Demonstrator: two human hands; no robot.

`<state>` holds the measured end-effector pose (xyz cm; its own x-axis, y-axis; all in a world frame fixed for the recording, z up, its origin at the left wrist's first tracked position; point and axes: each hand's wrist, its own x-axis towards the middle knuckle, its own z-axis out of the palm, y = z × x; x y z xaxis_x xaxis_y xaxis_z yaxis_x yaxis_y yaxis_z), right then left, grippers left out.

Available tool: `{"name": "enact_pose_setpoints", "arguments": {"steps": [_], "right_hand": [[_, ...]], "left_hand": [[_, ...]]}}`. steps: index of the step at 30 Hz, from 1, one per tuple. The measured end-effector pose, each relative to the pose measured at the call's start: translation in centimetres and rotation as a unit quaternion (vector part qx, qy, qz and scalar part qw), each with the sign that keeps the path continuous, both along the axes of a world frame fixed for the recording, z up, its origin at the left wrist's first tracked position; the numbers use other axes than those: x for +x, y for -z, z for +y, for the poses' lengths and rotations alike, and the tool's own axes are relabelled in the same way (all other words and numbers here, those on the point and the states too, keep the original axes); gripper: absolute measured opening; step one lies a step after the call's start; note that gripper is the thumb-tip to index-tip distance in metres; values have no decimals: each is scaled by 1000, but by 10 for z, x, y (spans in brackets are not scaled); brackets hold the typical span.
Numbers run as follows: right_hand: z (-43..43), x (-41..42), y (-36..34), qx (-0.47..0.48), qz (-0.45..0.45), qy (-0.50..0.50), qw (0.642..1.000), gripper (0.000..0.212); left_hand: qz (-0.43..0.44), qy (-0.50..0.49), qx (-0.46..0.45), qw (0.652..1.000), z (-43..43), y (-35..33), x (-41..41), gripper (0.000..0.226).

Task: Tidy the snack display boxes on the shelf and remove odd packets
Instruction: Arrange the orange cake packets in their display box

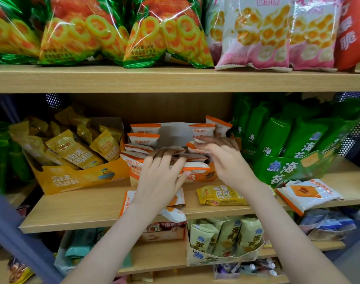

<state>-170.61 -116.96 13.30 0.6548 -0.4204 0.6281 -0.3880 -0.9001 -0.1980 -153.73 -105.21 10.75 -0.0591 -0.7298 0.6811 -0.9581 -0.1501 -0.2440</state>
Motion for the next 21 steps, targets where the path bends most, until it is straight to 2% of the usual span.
{"name": "enact_pose_setpoints", "arguments": {"steps": [4,8,12,18,21], "right_hand": [[-2,9,-5,1,67,42,997,56],[-3,15,-13,-50,105,64,991,62],[-2,28,-21,-46,60,67,995,38],[-1,15,-35,34,-72,-9,997,47],[-1,7,-38,32,-88,-34,995,46]], "left_hand": [[4,-1,-13,1000,-6,-2,2,43],[-1,-10,-23,1000,-7,-3,2,50],[-7,-13,4,1000,-6,-6,3,53],[14,-20,50,998,-6,-15,8,52],[39,-35,55,997,-6,-20,8,63]]}}
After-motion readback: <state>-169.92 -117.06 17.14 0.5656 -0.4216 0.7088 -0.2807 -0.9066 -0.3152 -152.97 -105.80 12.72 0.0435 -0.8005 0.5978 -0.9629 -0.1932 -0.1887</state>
